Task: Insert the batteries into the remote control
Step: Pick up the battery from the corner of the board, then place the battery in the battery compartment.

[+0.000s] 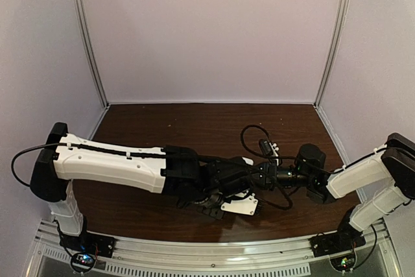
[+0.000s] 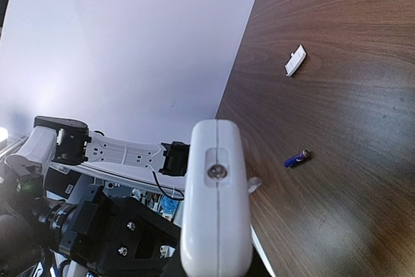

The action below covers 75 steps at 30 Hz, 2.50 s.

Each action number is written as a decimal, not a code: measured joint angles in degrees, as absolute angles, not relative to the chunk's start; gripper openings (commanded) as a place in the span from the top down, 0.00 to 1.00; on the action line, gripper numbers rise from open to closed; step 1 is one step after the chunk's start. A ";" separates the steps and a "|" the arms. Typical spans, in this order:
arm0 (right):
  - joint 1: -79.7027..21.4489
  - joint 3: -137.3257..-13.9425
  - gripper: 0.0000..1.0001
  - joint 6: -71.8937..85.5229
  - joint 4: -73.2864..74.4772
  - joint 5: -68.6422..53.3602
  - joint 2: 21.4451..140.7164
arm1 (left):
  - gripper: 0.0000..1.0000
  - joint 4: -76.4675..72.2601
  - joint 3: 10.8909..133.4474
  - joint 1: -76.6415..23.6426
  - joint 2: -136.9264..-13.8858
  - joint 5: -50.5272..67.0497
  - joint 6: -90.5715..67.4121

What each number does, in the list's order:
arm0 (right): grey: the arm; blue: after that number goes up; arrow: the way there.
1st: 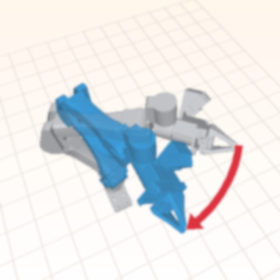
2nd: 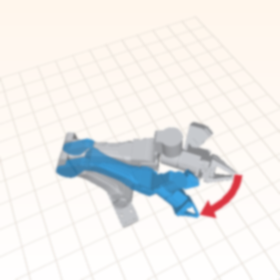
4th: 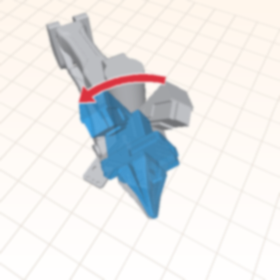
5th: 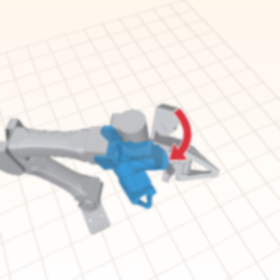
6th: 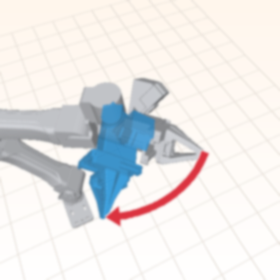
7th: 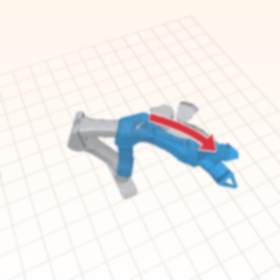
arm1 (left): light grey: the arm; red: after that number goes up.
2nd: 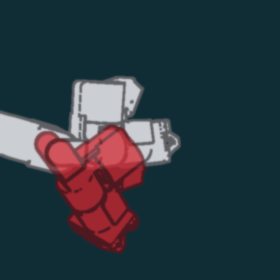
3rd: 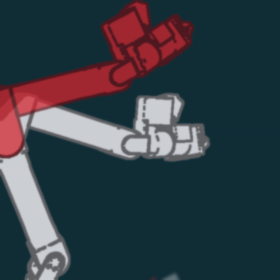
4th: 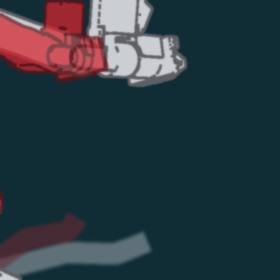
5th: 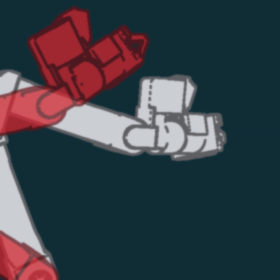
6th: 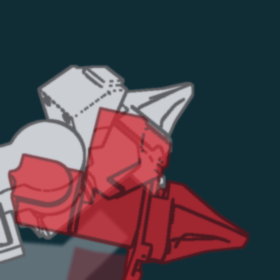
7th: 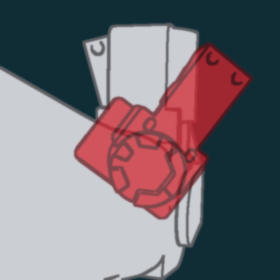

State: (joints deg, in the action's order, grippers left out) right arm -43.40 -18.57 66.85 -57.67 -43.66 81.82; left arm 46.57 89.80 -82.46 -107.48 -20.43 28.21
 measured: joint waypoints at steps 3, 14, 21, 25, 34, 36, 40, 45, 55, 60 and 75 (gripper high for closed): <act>-43.42 -18.57 1.00 66.92 -57.76 -43.66 81.82 | 0.64 46.57 89.80 -82.46 -107.48 -21.08 28.12; -43.38 -18.57 1.00 67.44 -59.22 -42.28 82.15 | 0.42 46.39 89.60 -82.59 -106.65 -22.57 26.92; -43.35 -18.57 1.00 67.46 -59.20 -42.61 82.19 | 0.39 42.52 87.11 -81.65 -99.50 -22.76 24.97; -42.57 -18.57 1.00 67.48 -59.05 -42.57 81.89 | 0.44 37.47 82.41 -79.92 -94.39 -22.33 21.32; -41.19 -19.46 1.00 65.91 -54.87 -38.92 75.99 | 0.35 20.29 65.17 -68.60 -75.83 -19.90 1.56; -41.12 -20.08 1.00 65.52 -53.23 -37.17 74.37 | 0.36 17.19 63.83 -68.18 -74.28 -19.62 -2.28; -41.10 -20.43 1.00 65.89 -52.27 -33.34 72.66 | 0.51 13.10 63.79 -68.18 -75.77 -16.08 -9.10; -41.10 -20.21 1.00 68.18 -52.49 -28.80 72.51 | 0.58 12.69 66.22 -68.18 -82.24 -11.11 -14.28; -41.10 -19.22 1.00 71.33 -52.23 -23.59 70.17 | 0.73 14.74 74.15 -67.55 -88.68 -4.62 -20.49; -41.10 -19.18 1.00 72.36 -51.03 -22.48 68.55 | 0.77 15.20 76.62 -67.16 -91.05 -3.36 -22.22; -41.10 -19.09 1.00 72.90 -49.45 -21.56 67.18 | 0.82 18.26 77.69 -67.16 -93.86 -3.42 -22.72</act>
